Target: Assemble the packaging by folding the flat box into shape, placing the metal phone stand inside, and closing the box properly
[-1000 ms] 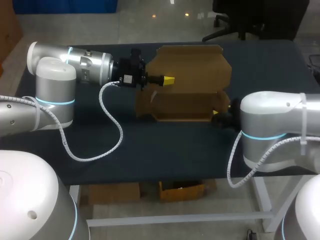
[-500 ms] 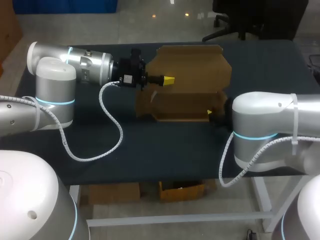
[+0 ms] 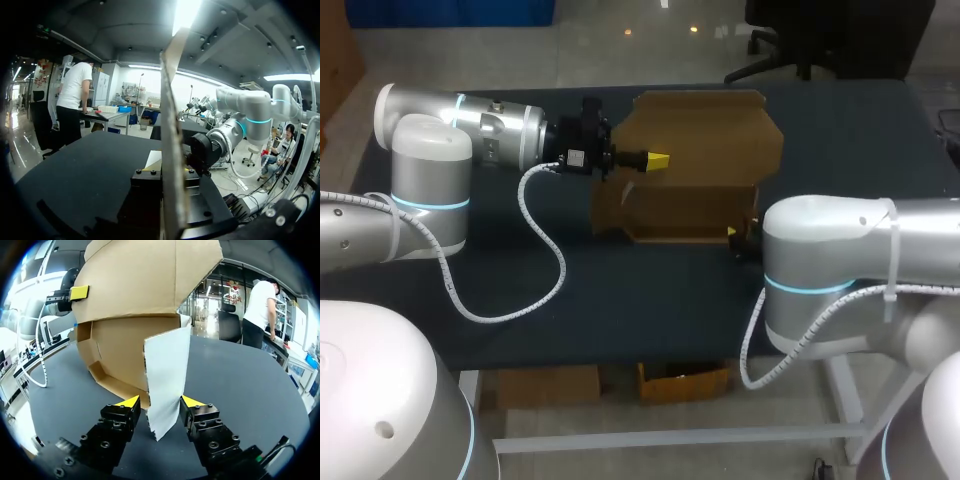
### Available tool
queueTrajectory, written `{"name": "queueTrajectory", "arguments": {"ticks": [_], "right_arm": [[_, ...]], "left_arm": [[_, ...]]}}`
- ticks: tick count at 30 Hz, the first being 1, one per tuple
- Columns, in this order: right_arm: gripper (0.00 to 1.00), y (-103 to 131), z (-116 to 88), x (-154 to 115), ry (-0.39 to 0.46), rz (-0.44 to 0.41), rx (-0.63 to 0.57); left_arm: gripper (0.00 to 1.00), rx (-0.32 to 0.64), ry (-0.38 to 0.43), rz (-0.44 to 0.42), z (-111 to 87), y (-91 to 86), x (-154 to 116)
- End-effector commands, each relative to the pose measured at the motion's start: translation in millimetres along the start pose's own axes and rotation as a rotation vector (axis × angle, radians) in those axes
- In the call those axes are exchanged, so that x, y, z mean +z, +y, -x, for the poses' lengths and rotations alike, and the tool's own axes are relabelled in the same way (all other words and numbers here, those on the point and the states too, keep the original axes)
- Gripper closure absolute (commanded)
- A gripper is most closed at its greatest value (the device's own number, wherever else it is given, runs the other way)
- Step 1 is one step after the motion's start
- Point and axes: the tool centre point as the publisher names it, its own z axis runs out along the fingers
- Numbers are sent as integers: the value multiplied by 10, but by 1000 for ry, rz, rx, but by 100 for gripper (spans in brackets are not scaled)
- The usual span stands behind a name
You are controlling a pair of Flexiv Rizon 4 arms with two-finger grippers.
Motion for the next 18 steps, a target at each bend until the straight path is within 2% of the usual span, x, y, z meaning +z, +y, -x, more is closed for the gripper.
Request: {"name": "queueTrajectory", "arguments": {"ticks": [1, 18], "right_arm": [[51, -51, -83, -19, -60, 9, 7], [49, -135, -190, -181, -88, -5, 27]], "left_arm": [[100, 0, 2, 0, 6, 17, 0], [100, 0, 2, 0, 6, 17, 0]]}}
